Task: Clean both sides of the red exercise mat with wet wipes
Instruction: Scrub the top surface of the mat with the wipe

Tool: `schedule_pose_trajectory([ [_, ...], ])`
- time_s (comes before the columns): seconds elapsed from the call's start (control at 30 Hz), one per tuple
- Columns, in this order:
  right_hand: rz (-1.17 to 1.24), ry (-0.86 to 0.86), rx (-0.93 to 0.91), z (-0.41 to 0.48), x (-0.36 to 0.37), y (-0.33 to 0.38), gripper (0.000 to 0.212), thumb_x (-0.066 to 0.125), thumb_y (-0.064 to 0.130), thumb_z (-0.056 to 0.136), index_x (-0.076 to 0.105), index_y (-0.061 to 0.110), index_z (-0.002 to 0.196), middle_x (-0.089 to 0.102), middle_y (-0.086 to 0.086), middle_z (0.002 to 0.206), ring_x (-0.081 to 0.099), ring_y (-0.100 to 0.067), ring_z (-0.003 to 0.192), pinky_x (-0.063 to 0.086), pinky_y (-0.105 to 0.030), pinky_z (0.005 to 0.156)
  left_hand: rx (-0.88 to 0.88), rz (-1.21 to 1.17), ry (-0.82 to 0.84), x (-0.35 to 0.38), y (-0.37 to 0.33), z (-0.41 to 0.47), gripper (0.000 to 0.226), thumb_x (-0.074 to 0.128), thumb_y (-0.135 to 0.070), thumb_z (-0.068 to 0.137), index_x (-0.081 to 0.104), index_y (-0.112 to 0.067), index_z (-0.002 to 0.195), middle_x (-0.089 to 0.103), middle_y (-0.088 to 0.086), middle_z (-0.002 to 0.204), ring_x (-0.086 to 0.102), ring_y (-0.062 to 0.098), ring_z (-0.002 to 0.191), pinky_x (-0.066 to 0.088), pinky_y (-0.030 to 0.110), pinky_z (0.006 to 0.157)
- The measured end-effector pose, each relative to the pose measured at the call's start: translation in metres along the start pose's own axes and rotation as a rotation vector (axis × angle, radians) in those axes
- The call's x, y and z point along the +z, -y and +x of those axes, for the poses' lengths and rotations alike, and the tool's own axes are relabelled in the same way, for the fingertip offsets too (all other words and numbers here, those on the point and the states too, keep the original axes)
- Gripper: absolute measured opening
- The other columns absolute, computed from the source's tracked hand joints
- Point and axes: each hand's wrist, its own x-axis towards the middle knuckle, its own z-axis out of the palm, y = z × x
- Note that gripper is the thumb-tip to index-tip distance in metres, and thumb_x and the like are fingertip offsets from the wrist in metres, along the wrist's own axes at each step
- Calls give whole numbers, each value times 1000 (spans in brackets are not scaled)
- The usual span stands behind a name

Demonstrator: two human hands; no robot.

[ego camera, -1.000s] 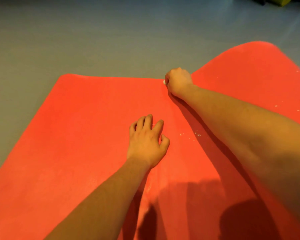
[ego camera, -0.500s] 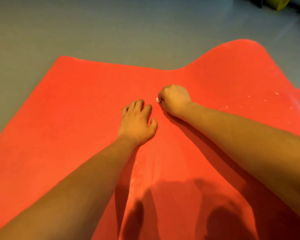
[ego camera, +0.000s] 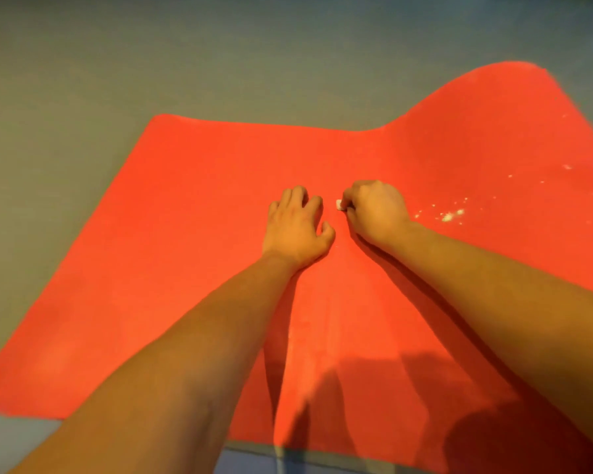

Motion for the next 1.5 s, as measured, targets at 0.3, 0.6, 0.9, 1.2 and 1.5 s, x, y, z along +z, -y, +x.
schedule_pose_trajectory([
  [0.3, -79, 90, 6, -73, -12, 36, 16, 61, 16, 83, 73, 22, 92, 68, -1, 93, 68, -28, 89, 46, -33, 64, -8, 59, 205, -17, -15, -26, 50, 41, -47, 82, 63, -19, 118, 57, 8, 122, 50, 31, 118, 46, 45, 87],
  [0.6, -82, 175, 2, -123, -29, 65, 14, 62, 11, 82, 71, 20, 89, 66, -2, 95, 66, -27, 91, 37, -32, 63, 89, -3, 335, -58, -36, -109, 32, 57, -32, 79, 62, -20, 109, 48, 6, 112, 48, 31, 111, 49, 46, 84],
  [0.9, -54, 242, -70, -202, -43, 92, 12, 61, 18, 88, 71, 23, 95, 65, -1, 100, 66, -26, 95, 37, -33, 63, 213, 29, 604, -100, -57, -170, 65, 77, -61, 73, 60, -17, 118, 46, 5, 120, 46, 26, 118, 46, 39, 95],
  [1.2, 70, 448, -237, -274, -65, 91, 22, 69, 19, 73, 75, 25, 93, 71, 2, 97, 66, -27, 81, 41, -30, 58, 207, 43, 655, -105, -92, -221, 100, 76, -87, 54, 52, -24, 127, 42, 5, 124, 42, 29, 120, 48, 49, 96],
  [1.5, 135, 210, -184, -282, -122, 55, 11, 67, 23, 79, 61, 21, 87, 58, 1, 91, 57, -27, 83, 35, -34, 58, 281, 159, 509, -119, -119, -230, 77, 69, -79, 71, 54, -21, 120, 49, 6, 117, 50, 30, 111, 45, 41, 81],
])
